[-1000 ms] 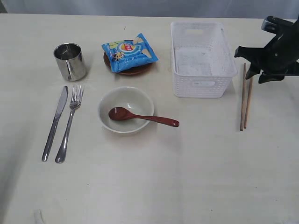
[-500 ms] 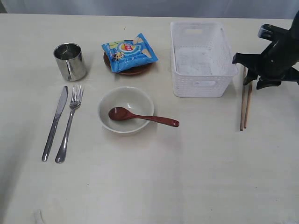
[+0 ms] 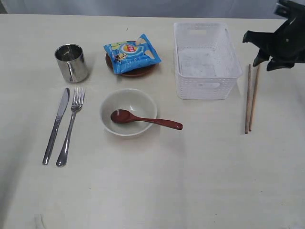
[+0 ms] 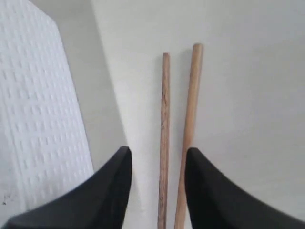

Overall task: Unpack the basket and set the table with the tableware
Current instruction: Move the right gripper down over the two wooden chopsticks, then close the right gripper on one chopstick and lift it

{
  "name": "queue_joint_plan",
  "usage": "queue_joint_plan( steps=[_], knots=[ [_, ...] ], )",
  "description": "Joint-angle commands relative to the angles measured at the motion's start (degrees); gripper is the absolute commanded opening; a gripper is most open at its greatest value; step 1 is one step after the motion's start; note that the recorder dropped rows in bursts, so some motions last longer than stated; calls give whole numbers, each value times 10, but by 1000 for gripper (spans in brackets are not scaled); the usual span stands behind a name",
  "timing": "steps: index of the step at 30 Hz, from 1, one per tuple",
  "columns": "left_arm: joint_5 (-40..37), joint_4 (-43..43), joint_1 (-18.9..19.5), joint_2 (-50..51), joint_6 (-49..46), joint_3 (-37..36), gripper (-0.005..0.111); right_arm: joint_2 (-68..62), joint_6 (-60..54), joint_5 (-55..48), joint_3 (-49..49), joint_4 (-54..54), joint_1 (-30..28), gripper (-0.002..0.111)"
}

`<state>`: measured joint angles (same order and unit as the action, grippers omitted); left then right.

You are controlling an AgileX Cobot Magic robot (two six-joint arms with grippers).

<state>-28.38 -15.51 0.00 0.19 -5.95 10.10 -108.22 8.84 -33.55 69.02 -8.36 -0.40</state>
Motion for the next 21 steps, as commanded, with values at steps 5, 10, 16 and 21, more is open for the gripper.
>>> queue_joint_plan(
  steps=[5,10,16,21],
  knots=[
    [0,-1,0,-2,2,-4,0,-9,37,8,2,55,-3,37],
    [0,-1,0,-2,2,-4,0,-45,74,24,2,46,-23,37],
    [0,-1,0,-2,2,-4,0,-85,74,23,2,33,-29,37],
    [0,-1,0,-2,2,-4,0,-100,73,23,2,20,-29,37]
  ],
)
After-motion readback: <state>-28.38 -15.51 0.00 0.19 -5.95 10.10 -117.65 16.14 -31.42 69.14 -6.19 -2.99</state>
